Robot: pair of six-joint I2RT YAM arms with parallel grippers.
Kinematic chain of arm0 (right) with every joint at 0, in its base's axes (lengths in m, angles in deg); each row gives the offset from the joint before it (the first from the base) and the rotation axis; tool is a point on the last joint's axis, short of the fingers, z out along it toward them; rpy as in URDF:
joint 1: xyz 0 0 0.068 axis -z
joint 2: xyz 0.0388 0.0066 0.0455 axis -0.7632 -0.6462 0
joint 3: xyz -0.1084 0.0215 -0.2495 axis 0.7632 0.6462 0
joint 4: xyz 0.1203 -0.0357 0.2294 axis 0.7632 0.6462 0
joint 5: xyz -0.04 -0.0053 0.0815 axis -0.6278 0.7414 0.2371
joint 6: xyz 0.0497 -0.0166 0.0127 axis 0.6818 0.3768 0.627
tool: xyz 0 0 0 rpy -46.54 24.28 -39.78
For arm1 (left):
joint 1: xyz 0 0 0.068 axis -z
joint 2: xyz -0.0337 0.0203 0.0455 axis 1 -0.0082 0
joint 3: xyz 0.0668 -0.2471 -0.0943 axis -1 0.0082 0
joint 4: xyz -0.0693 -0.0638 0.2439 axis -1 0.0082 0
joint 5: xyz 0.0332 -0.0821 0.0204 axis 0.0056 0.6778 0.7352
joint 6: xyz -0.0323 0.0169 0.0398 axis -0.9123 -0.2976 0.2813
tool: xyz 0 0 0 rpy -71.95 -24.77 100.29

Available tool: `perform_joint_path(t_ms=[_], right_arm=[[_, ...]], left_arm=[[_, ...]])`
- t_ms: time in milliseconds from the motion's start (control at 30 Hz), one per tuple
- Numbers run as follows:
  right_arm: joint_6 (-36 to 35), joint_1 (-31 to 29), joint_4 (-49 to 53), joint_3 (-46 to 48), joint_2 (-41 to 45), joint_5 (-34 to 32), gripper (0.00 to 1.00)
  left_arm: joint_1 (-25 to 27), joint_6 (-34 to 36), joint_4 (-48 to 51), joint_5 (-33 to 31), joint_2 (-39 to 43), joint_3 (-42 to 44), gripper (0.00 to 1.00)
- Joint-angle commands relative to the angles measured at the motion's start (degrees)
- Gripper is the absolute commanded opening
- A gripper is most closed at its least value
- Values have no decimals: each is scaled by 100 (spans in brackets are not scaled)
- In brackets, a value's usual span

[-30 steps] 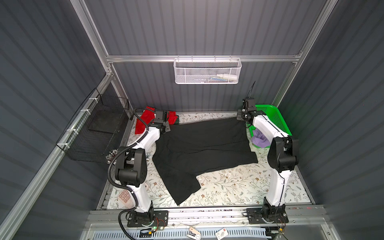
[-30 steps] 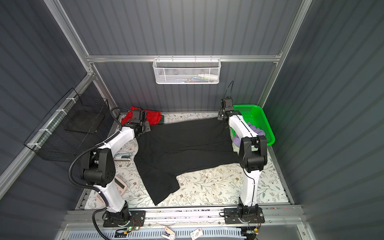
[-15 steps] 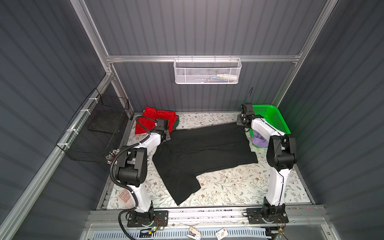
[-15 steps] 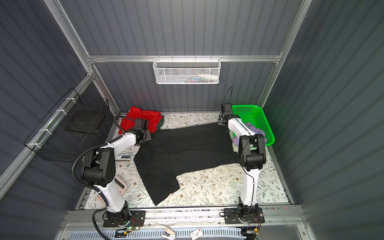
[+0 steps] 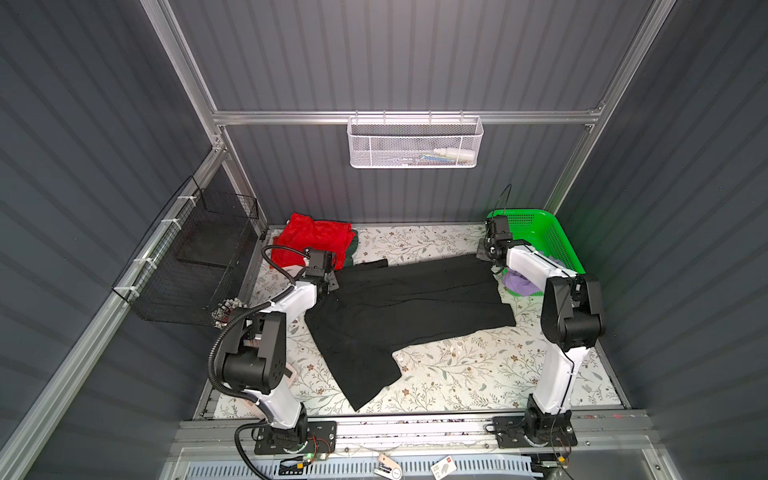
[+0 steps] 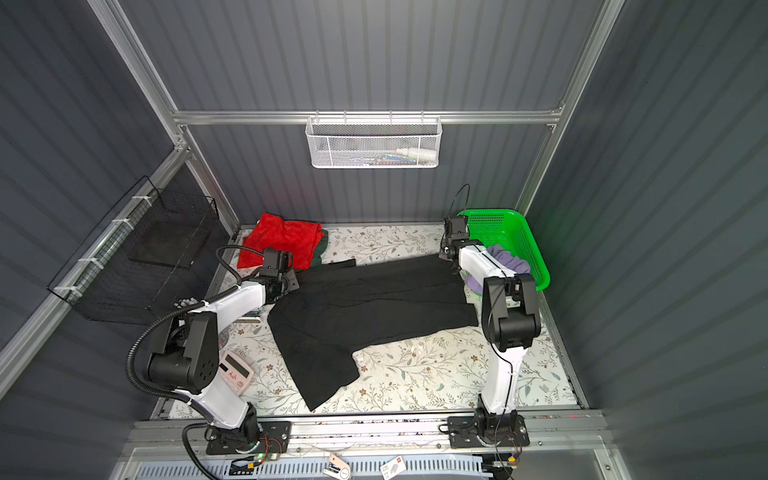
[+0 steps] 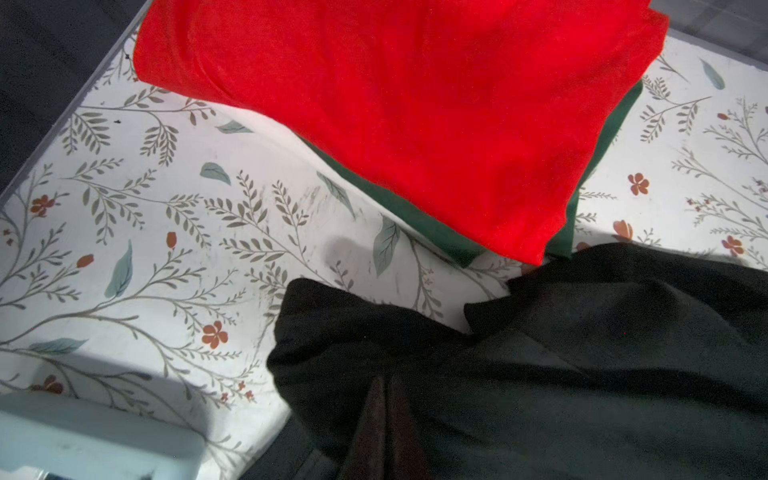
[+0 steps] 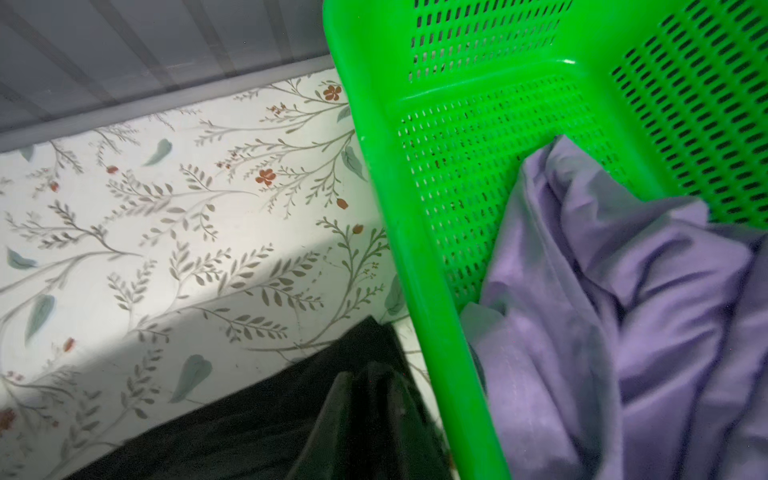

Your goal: Fold and stack the t-shirts

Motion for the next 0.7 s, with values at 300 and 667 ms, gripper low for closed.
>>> perform_joint_path(t_ms=[300,667], right_arm=[[752,100,414,503,713,-78,40],[724,-313,487,974,1358,1334,66]], left_arm=[[53,-861,194,169,1874,1192,68],[53,-403,554,1360,935,-300,76]])
